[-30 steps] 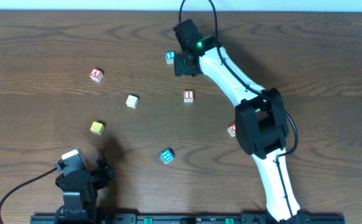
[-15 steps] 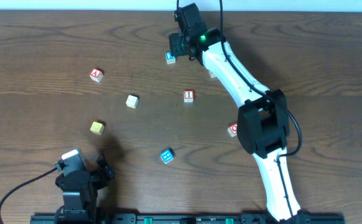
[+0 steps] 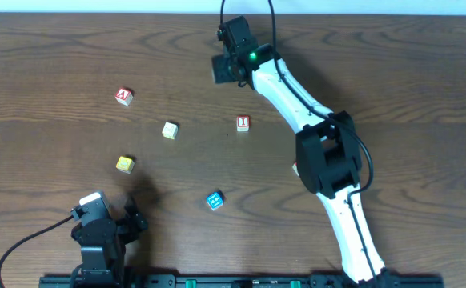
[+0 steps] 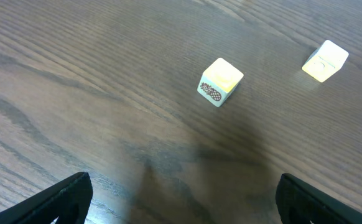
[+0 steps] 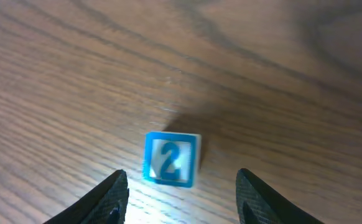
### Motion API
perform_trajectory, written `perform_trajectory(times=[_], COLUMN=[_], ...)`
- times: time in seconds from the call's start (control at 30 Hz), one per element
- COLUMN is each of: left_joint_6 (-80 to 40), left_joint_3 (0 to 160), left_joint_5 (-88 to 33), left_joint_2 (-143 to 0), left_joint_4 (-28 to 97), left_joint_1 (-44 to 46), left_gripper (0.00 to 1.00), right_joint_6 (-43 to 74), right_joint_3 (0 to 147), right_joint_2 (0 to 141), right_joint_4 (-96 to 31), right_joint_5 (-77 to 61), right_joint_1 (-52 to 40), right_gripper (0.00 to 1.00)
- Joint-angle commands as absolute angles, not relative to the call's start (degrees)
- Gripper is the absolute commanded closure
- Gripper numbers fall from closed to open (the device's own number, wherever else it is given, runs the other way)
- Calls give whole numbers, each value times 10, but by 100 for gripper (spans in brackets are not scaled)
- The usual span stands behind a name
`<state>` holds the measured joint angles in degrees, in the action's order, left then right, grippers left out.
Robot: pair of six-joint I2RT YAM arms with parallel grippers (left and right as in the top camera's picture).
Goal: Spell out Ai2
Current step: 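Move the right gripper over the blue '2' block, then lower the right gripper and grasp the blue '2' block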
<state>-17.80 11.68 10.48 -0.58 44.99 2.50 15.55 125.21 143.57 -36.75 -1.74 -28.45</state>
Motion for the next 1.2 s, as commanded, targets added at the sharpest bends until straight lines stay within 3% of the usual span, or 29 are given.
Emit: perform_trajectory(times=[0.0,0.63,1.17], left_joint_6=[-180,-180,-180], left_joint_3=[102,102,102], left_joint_5=[104,105,105], left_joint_2=[-2,-2,-2], left_joint_4=[462,462,462], left_joint_1=[22,22,22], left_gripper=[5,5,4], right_joint_6=[136,115,115], right_joint_3=[1266,1265,1265], right_joint_2=[1435,1454,1473], right_joint_4=[-366,-345,-331], right_joint_5=[-5,22,19], right_joint_1=[-298,-301,-300], right_gripper=[44,34,36])
